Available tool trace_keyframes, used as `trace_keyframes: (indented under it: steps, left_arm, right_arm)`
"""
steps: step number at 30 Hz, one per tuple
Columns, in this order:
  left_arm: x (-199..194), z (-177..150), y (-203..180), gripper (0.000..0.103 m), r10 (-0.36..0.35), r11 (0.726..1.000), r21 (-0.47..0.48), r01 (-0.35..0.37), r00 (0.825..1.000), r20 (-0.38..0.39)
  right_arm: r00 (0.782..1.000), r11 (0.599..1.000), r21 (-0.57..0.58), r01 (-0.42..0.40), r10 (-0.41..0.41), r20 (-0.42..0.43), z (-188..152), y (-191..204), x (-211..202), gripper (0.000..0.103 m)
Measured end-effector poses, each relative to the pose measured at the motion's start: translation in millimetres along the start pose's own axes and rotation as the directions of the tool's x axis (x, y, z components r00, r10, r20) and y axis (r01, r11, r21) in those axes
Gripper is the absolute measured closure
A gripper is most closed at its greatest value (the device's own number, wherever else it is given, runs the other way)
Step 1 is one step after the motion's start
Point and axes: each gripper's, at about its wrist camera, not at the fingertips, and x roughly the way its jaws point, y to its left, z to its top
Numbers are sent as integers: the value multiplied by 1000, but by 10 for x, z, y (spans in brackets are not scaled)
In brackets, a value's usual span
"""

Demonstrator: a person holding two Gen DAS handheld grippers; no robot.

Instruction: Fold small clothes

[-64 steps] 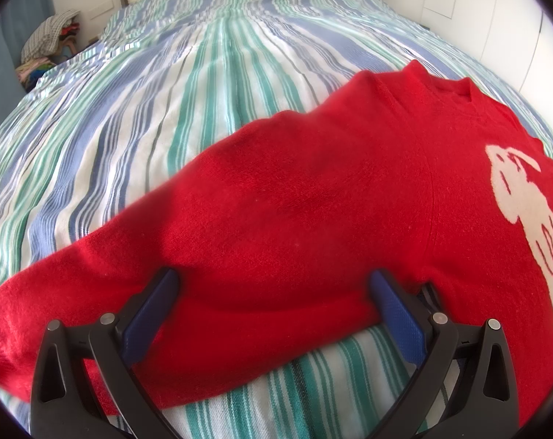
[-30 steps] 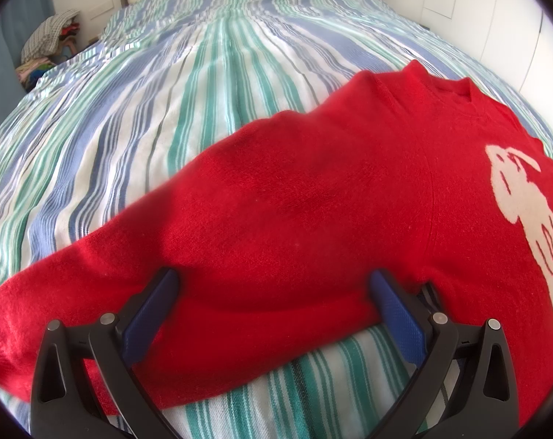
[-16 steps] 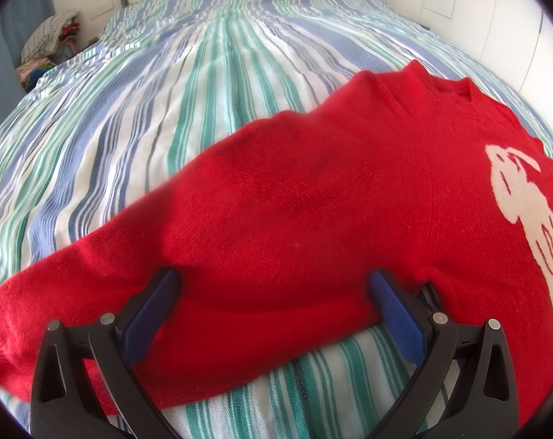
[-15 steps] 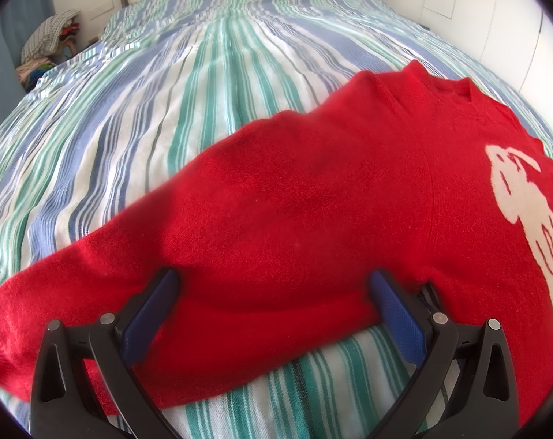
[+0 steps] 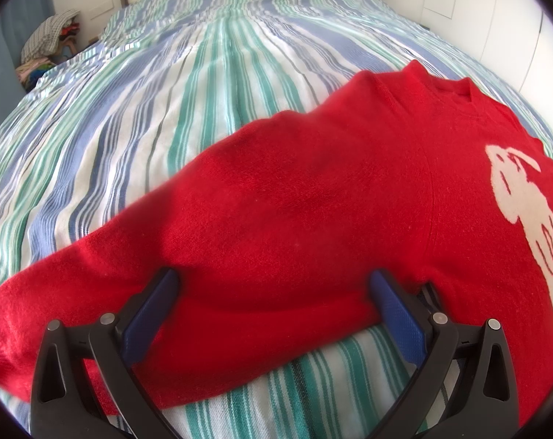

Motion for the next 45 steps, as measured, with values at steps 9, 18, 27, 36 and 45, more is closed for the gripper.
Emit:
trace_keyframes:
  steps: [9,18,27,36,45]
  left_arm:
    - [1,0,1,0,0,1000,0,0,1000,0]
    - [2,0,2,0,0,1000,0,0,1000,0]
    - [3,0,2,0,0,1000,0,0,1000,0]
    - [3,-1,3,0,0,1000,0,0,1000,0]
    - [4,-2,3,0,0,1000,0,0,1000,0]
  right_arm:
    - [1000,1000,19,0,0,11,7,-41,-26,7]
    - [1000,1000,11,3,-3,15,9,-29,-38,7]
    - [1000,1000,-12,20,-19,11,5,19,-20,7]
    - [999,998,-49,25,-24,20,-10,96,-50,7]
    - [1000,998,-52,26,-26,3,-3,105,-8,7]
